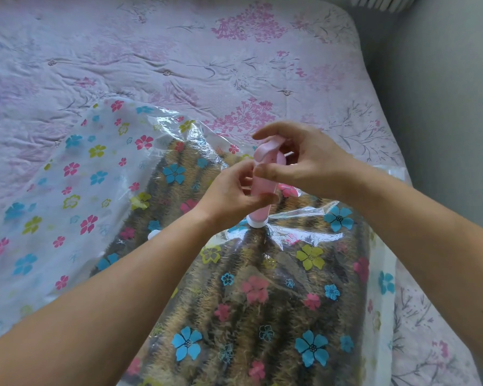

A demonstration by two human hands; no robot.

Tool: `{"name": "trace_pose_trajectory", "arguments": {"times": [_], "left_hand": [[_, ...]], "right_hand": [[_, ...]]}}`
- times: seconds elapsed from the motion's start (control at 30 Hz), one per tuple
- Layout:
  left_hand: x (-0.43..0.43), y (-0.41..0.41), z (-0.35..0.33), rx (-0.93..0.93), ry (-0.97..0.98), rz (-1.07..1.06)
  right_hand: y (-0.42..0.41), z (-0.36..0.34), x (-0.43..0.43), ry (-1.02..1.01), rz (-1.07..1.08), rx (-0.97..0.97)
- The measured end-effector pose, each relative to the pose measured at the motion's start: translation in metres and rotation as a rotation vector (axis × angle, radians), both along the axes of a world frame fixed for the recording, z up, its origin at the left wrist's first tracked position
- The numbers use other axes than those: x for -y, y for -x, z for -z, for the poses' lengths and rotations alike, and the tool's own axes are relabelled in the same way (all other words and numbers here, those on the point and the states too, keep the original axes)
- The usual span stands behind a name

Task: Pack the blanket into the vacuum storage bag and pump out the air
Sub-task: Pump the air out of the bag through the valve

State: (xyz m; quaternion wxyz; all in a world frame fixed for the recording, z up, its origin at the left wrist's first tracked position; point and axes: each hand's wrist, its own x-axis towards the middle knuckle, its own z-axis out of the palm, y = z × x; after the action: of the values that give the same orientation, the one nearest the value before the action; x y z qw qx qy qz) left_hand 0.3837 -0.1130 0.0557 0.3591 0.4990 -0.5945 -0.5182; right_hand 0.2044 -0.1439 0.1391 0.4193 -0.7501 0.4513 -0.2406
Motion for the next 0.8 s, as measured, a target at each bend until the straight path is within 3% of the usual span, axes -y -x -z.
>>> {"name": "trace_pose_trajectory", "arguments": {"times": [0.53, 0.8], "left_hand": [[-0.013, 0.003, -0.016, -0.078, 0.086, -0.096], [-0.022, 0.004, -0.018, -0.023, 0.058, -0.093]], "right_hand": [[-0.001, -0.002, 0.004, 0.189, -0.038, -0.155], [0.000, -0.021, 0.002, 0.057, -0.054, -0.130]]}}
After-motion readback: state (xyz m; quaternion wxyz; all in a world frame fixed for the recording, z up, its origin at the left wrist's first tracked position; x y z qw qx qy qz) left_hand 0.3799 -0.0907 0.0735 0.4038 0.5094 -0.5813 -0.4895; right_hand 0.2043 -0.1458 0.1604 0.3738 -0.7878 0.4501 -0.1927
